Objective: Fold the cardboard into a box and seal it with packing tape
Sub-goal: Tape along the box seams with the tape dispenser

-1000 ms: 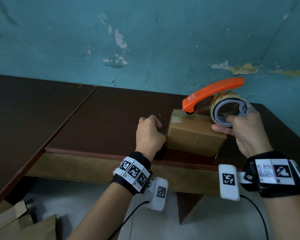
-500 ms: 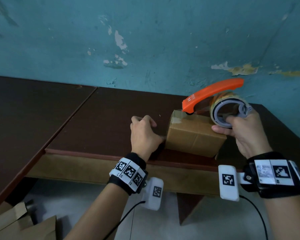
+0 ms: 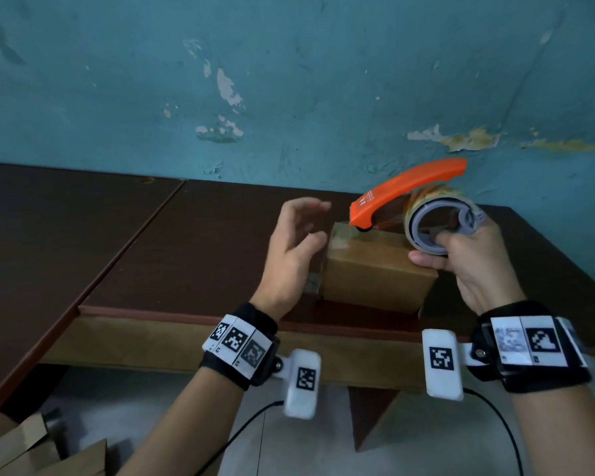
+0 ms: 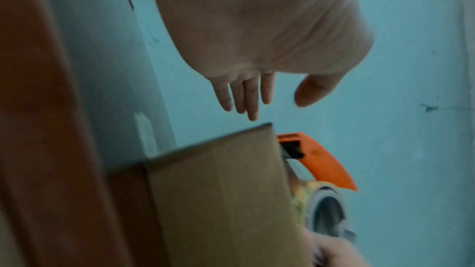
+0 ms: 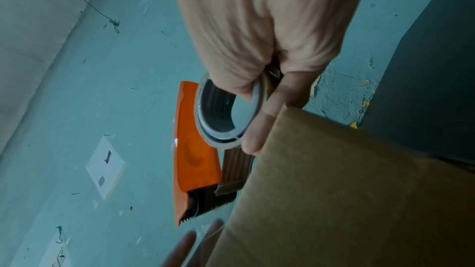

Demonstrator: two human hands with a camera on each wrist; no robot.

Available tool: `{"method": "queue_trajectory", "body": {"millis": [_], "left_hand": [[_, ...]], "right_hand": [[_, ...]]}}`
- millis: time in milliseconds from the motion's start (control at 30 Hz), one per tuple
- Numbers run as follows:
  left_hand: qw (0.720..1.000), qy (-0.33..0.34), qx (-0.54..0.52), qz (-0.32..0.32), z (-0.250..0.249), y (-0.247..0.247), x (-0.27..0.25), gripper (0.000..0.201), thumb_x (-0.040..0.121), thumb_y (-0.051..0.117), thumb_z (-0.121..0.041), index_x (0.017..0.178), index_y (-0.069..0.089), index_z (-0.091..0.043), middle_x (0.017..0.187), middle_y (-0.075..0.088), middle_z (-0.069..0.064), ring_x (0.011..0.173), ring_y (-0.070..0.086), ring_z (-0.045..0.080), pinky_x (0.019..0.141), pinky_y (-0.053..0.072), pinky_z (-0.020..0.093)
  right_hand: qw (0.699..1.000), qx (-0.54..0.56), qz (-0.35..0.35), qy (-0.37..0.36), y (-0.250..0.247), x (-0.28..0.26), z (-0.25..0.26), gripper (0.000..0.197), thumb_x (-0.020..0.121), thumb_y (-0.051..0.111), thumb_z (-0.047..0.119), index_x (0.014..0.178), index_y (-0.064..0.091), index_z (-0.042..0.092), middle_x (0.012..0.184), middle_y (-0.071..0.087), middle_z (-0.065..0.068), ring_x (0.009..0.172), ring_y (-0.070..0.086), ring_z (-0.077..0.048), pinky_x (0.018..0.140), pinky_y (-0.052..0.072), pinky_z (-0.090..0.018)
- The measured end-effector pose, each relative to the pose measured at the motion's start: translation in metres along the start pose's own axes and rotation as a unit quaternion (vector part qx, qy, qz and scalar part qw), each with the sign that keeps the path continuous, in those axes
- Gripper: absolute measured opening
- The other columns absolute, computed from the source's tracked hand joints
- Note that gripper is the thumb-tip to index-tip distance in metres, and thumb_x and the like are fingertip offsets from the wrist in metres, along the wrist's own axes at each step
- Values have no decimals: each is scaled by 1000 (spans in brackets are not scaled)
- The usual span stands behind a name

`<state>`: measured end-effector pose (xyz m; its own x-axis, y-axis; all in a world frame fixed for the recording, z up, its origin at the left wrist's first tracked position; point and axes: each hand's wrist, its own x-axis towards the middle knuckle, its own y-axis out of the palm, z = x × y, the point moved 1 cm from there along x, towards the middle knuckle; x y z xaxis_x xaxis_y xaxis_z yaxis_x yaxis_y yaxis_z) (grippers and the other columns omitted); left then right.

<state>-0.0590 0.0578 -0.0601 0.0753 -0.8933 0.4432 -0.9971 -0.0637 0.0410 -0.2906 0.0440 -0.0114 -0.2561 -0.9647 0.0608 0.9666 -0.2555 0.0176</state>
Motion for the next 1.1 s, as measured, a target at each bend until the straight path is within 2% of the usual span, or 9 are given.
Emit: {"method": "queue_trajectory", "body": {"millis": [100,167,300,500,667,767,900,1000,1100], "left_hand": [[996,-47,-16,75,2,22,0,88,78,79,-43,151,37,-19,152,52,-4,143,46,5,120,36,28],[994,-74,4,81,11,31,-2,101,72,93,-35,154,35,-23,149,52,-7,139,49,3,118,42,31],[990,-116,-51,59,26,38,-3,92,69,96,-18,145,46,-22,137,62,5,123,66,17,106,56,43],[986,-126,-104,43,26,44,-8,80,75,91,-8,142,49,-20,129,65,3,111,70,10,96,59,32],[991,-103,-72,48,30,44,-6,84,69,92,-36,141,50,-38,143,53,6,133,56,25,112,49,51],[991,-99,-66,55,30,43,-5,83,67,91,-40,140,52,-42,142,55,7,133,55,30,113,47,55],[990,-98,-74,66,29,43,-5,81,72,89,-27,143,51,-31,136,58,9,125,62,22,107,53,40],[992,-87,-63,72,29,42,-5,75,81,86,-8,146,48,-16,127,57,-3,105,61,-15,89,48,9],[991,-91,-66,69,29,42,-4,76,76,86,-20,142,51,-21,130,58,-1,111,61,-6,91,48,14]], "right_hand": [[1000,1,-1,-2,0,0,1,46,96,49,-12,131,56,16,118,66,-8,72,77,-13,52,59,-25],[1000,0,-2,-6,0,-1,1,46,95,48,-13,127,57,18,116,68,-7,74,77,-14,52,59,-26],[1000,-10,-2,-19,-2,-3,3,46,94,47,-16,125,58,16,111,68,-5,70,77,-16,50,59,-26],[997,-56,-3,-45,-9,-2,10,39,93,45,-18,109,57,16,115,65,-11,69,77,-21,49,59,-30],[985,-145,-7,-96,-12,1,12,43,89,48,-16,92,56,26,115,65,-10,78,74,-30,49,59,-32],[971,-206,-15,-123,-15,3,15,39,89,51,-15,93,55,24,108,65,-10,65,74,-29,45,57,-29],[954,-269,-22,-133,-22,6,18,36,89,56,-14,105,54,18,109,63,-9,63,73,-24,46,58,-30],[948,-292,-27,-123,-27,7,18,39,89,59,-13,111,54,19,115,61,-10,70,73,-24,47,60,-32],[950,-292,-27,-104,-28,6,17,43,90,60,-12,117,53,21,118,57,-6,76,70,-19,51,61,-34]]}}
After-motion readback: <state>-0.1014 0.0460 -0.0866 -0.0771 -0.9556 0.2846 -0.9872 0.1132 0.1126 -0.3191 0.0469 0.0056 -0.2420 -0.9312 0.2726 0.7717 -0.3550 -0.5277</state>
